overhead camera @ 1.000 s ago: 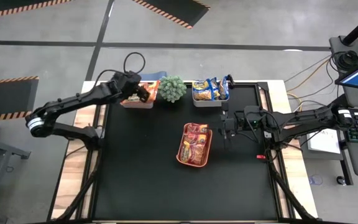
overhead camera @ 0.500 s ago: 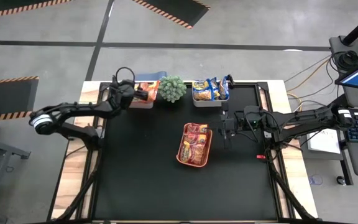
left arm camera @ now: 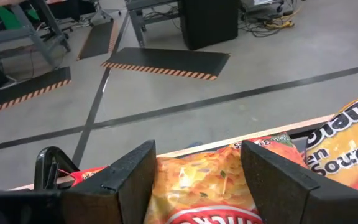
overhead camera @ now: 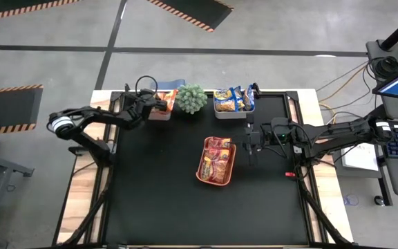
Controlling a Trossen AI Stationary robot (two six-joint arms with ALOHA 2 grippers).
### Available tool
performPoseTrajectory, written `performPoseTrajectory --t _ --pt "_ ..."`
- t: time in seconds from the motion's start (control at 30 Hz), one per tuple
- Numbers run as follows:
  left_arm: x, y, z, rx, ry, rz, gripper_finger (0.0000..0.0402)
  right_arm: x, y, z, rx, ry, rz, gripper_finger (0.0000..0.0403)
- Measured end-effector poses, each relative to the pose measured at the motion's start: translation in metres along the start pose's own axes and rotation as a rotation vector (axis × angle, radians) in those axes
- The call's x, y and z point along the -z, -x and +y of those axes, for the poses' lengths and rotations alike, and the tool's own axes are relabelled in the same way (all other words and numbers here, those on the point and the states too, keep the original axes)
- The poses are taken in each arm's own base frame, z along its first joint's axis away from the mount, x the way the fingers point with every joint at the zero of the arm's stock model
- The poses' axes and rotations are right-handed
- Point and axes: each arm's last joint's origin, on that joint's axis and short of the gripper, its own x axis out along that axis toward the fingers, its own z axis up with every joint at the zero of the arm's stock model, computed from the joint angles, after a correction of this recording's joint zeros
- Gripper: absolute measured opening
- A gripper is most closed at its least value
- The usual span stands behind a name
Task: Sort Maruchan noodles
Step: Put the orange noodle pack into the transparent bin, then return to Home Position
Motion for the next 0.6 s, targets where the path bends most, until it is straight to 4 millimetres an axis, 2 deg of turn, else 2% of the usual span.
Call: performPoseTrajectory --t 0.17,0.3,0.4,0.6 --pt "-0.008 0.007 0.004 0.025 0.012 -0.01 0.0218 0.001 0.0 0.001 -0.006 -0.003 0.015 0.0059" --pt "-0.017 0.023 0.01 0.065 0.003 -0.014 0.0218 0.002 0.0 0.001 -0.007 -0.013 0.017 0.0059" --pt "-0.03 0.043 0.015 0.145 0.019 -0.041 0.0218 0.002 0.0 0.001 -0.008 -0.013 0.02 0.0059" --pt "-0.042 0.098 0.021 0.456 -0.046 -0.072 0.0218 0.006 0.001 0.003 -0.038 -0.004 0.021 0.0059"
